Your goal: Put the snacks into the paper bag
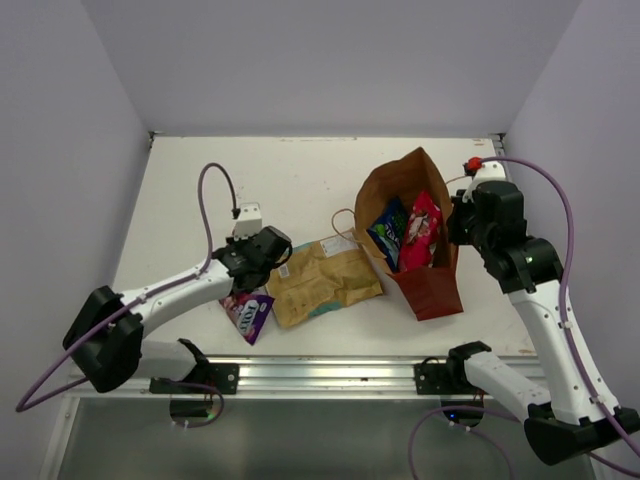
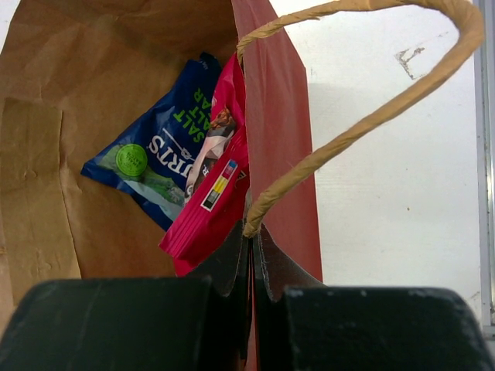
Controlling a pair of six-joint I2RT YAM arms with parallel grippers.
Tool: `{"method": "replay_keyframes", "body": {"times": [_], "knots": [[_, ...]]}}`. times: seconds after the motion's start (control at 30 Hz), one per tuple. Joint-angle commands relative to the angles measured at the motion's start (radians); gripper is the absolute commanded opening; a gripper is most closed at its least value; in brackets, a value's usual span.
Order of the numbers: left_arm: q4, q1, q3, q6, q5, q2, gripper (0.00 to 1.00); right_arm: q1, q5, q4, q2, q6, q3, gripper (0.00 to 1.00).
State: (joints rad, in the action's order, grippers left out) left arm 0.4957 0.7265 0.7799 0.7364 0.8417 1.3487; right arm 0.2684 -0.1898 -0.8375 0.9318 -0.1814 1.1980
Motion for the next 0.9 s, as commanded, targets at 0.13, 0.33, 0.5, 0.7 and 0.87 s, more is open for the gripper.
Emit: {"method": "replay_keyframes", "body": {"times": [0.13,0.33,0.5,0.7,0.87], "knots": [[0.096,-0.001,0.177,-0.058,0.096,-0.233,0.00,0.002,0.015,0.037,0.018,0.017,0.006,0.00],[0.124,0.010,0.334,-0.146,-0.015,-0.296,0.00,0.000,0.015,0.037,0.016,0.017,0.006,0.00],[0.011,0.102,0.474,-0.235,-0.199,-0.295,0.00,0.000,0.015,0.035,0.019,0.017,0.009,0.00],[-0.118,0.286,0.617,-0.296,-0.358,-0.172,0.00,0.000,0.012,0.032,0.018,0.017,0.009,0.00],[-0.206,0.370,0.717,-0.316,-0.446,-0.037,0.00,0.000,0.009,0.032,0.018,0.017,0.009,0.00]]}}
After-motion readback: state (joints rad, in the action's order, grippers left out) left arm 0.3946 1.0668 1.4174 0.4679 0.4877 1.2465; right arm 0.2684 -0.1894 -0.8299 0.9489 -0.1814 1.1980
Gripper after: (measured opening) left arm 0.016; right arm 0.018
